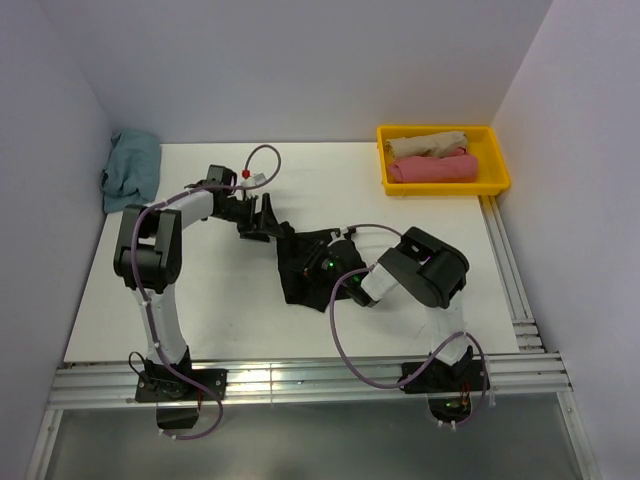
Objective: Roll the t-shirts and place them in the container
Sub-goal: Roll the tshirt
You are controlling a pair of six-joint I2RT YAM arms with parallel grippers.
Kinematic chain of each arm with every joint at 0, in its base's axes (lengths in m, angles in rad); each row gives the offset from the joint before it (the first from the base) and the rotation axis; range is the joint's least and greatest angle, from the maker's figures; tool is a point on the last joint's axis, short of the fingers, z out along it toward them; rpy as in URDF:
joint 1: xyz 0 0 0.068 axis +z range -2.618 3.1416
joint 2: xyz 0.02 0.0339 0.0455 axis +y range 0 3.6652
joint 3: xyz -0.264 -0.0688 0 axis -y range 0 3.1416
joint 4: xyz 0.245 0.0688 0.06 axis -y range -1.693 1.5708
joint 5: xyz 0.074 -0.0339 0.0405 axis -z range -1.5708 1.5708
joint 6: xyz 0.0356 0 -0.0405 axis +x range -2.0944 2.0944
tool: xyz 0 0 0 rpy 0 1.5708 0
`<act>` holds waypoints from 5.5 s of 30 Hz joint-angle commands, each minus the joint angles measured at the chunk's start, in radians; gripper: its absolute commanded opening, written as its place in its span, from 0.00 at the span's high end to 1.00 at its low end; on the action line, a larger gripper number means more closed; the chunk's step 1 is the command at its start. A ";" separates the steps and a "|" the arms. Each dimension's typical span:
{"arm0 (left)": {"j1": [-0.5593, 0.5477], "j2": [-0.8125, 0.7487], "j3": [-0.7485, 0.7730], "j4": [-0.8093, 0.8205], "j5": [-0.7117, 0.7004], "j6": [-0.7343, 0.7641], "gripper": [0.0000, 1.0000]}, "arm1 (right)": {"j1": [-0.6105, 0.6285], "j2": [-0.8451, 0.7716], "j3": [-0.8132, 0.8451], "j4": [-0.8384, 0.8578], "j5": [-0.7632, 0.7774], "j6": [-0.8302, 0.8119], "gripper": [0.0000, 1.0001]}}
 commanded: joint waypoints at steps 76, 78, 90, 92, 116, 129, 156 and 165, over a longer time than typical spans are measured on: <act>-0.222 0.178 0.346 -0.304 -0.445 -0.028 1.00 | 0.316 0.132 0.872 -1.480 0.944 -0.524 0.50; -0.222 0.178 0.352 -0.305 -0.441 -0.027 1.00 | 0.316 0.130 0.854 -1.482 0.936 -0.505 0.53; -0.209 0.161 0.469 -0.302 -0.334 -0.041 0.41 | 0.283 -0.052 0.591 -1.248 0.750 -0.412 0.66; -0.193 0.158 0.504 -0.301 -0.306 -0.054 0.37 | 0.259 -0.106 0.531 -1.142 0.679 -0.399 0.66; -0.094 0.078 0.102 0.060 0.041 -0.059 0.21 | -0.057 -0.127 -0.166 -0.067 0.022 -0.008 0.71; -0.158 0.155 0.189 -0.006 -0.103 -0.085 0.83 | -0.077 -0.063 -0.175 0.008 -0.028 0.015 0.72; -0.304 0.238 0.496 -0.368 -0.516 -0.047 1.00 | 0.136 -0.356 0.337 -1.058 0.668 -0.482 0.41; -0.313 0.250 0.516 -0.380 -0.516 -0.045 1.00 | 0.214 -0.151 0.568 -1.206 0.786 -0.510 0.43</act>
